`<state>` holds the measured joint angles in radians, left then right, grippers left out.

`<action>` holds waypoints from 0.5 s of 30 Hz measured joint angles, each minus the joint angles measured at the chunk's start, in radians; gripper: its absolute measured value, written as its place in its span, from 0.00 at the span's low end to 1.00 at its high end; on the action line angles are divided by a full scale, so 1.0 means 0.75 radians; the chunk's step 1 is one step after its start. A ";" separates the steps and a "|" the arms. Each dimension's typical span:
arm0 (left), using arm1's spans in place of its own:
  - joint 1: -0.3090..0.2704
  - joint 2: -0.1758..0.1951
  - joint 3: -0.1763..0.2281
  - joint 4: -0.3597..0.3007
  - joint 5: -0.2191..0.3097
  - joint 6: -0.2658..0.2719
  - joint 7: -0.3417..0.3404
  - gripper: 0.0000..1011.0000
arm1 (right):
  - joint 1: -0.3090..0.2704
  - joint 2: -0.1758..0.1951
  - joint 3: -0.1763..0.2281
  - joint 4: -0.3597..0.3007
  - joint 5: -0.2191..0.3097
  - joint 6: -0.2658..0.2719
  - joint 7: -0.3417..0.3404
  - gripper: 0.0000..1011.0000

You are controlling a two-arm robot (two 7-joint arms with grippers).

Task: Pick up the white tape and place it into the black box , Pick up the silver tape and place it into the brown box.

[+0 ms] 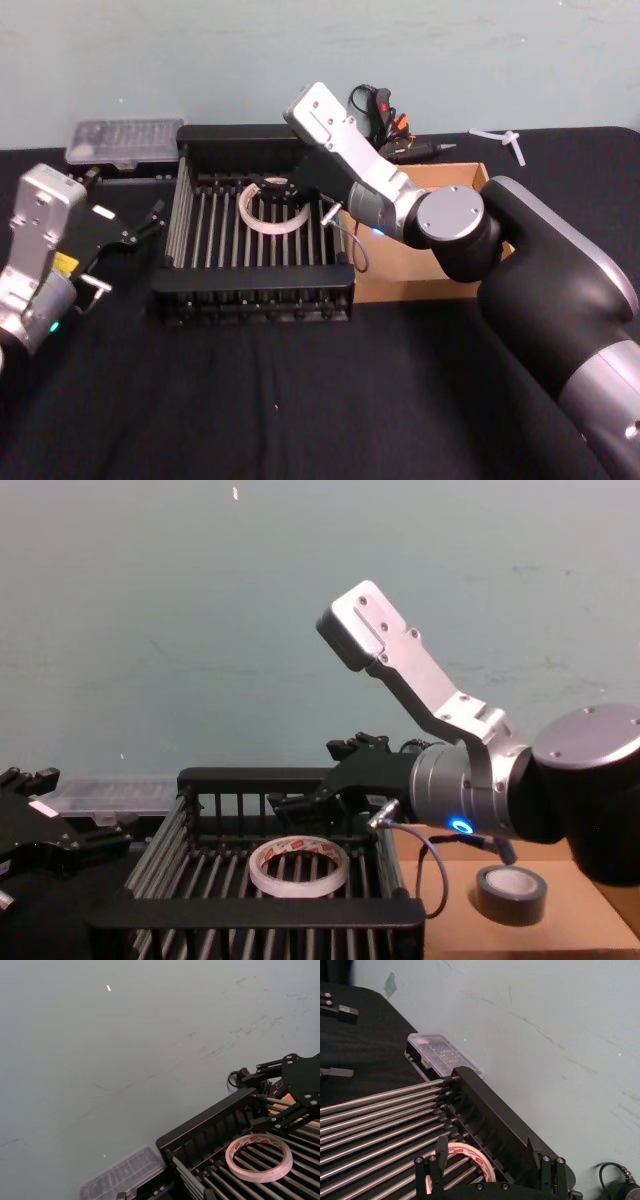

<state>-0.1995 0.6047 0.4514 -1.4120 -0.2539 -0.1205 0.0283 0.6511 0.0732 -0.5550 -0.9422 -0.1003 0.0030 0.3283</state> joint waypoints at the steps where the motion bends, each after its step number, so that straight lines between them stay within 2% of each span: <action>1: 0.000 0.000 0.000 0.000 0.000 0.000 0.000 0.99 | -0.003 0.001 0.004 -0.004 0.000 0.000 0.003 0.99; 8: 0.000 0.000 0.000 0.000 0.000 0.000 0.000 0.99 | -0.052 0.027 0.038 -0.082 0.012 0.023 0.020 0.99; 15: 0.000 0.000 0.000 0.000 0.000 0.000 0.000 0.99 | -0.156 0.096 0.103 -0.257 0.037 0.071 0.005 0.99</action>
<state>-0.1996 0.6047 0.4514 -1.4120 -0.2539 -0.1205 0.0283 0.5342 0.1455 -0.4777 -1.1353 -0.0726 0.0562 0.3324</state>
